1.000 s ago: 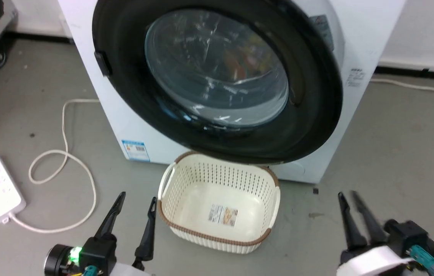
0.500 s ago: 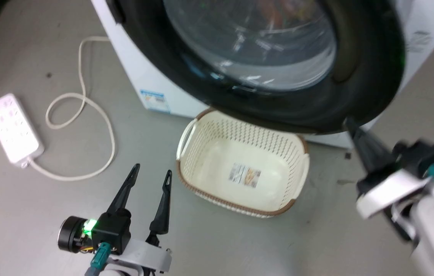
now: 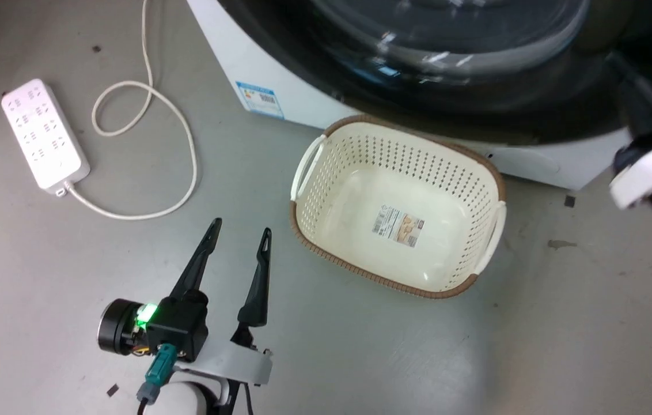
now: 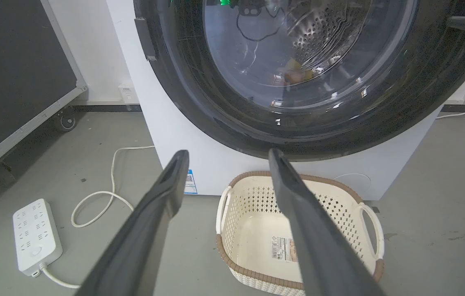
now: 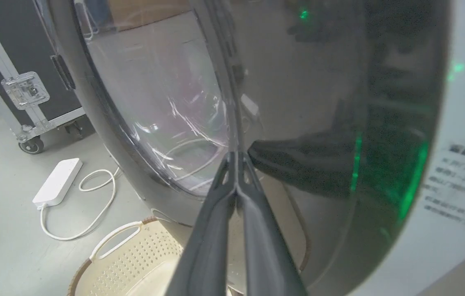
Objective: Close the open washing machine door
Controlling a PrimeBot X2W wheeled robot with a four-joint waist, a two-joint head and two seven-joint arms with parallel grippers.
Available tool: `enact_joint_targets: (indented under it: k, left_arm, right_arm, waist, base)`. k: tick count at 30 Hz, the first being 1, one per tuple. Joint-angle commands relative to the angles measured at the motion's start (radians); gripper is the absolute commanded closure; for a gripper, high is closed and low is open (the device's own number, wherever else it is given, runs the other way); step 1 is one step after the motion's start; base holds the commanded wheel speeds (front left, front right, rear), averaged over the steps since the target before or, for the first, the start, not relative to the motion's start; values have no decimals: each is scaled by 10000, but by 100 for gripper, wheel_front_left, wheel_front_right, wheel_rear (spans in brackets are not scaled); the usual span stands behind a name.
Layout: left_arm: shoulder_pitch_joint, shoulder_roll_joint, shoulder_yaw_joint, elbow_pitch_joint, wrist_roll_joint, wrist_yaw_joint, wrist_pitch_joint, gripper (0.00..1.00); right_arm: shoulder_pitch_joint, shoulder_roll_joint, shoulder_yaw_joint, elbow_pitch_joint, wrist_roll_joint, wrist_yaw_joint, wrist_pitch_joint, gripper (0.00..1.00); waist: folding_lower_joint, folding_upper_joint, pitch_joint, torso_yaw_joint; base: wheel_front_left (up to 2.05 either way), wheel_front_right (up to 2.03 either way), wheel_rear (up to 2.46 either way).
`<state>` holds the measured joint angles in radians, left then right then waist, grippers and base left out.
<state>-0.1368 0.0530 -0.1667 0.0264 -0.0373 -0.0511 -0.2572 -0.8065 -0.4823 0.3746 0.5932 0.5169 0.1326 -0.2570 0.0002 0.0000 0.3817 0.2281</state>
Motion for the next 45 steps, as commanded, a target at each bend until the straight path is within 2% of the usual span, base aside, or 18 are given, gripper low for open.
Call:
enact_joint_targets:
  k: [1, 12, 18, 23, 24, 25, 26, 31, 37, 42, 45]
  left_arm:
    - [-190, -17, -46, 0, -19, 114, -45, 0]
    - [-377, -26, -272, 23, -166, 342, -45, 0]
    - [-310, -26, -236, 96, -190, 369, -45, 0]
    - [-200, -27, -113, 160, -196, 322, -45, 0]
    - [-159, -27, -76, 178, -194, 298, -45, 0]
    - [-119, -27, -37, 204, -197, 269, -45, 0]
    - [-72, -27, 5, 239, -209, 232, -45, 0]
    - [194, -22, 207, 396, -117, 29, -45, 0]
    - [543, 5, 269, 570, -24, -115, -45, 0]
    - [843, 1, 452, 746, -103, -163, -45, 0]
    - [951, 45, 492, 798, -39, -227, -45, 0]
  right_arm:
    - [-490, -195, 4, 370, 272, -19, 20, 100]
    - [-2173, -279, -51, 2286, 984, -19, 4, 100]
    - [-2023, -149, 48, 2604, 1070, -19, -38, 100]
    - [-1560, -18, -92, 2389, 981, -19, -43, 100]
    - [-1400, 12, -202, 2249, 898, -19, -44, 75]
    - [-1175, 83, -285, 2103, 826, -19, -44, 40]
    - [-939, 153, -398, 1955, 752, -19, -45, 0]
    - [582, 558, -990, 814, -29, -19, -46, 0]
    - [3060, 1591, -2598, -926, -1113, -19, -46, 0]
    - [5070, 2598, -3658, -2479, -2629, -19, -46, 0]
    - [5952, 3061, -3642, -3253, -3903, -19, -47, 0]
  waist:
    - [-2, 0, 121, 81]
    - [-2, 0, 304, 260]
    - [-2, 0, -85, 175]
    - [-2, 0, -611, -13]
    - [-2, 0, -752, -66]
    - [-2, 0, -921, -124]
    - [-2, 0, -1124, -192]
    - [-2, 0, -2105, -546]
    - [-2, 0, -3211, -881]
    - [-2, 0, -3775, -1201]
    - [-2, 0, -3886, -1398]
  base:
    - [0, 0, 0]
    - [0, 0, 0]
    - [0, 0, 0]
    - [0, 0, 0]
    - [0, 0, 0]
    - [0, 0, 0]
    - [0, 0, 0]
    - [0, 0, 0]
    - [0, 0, 0]
    - [0, 0, 0]
    - [0, 0, 0]
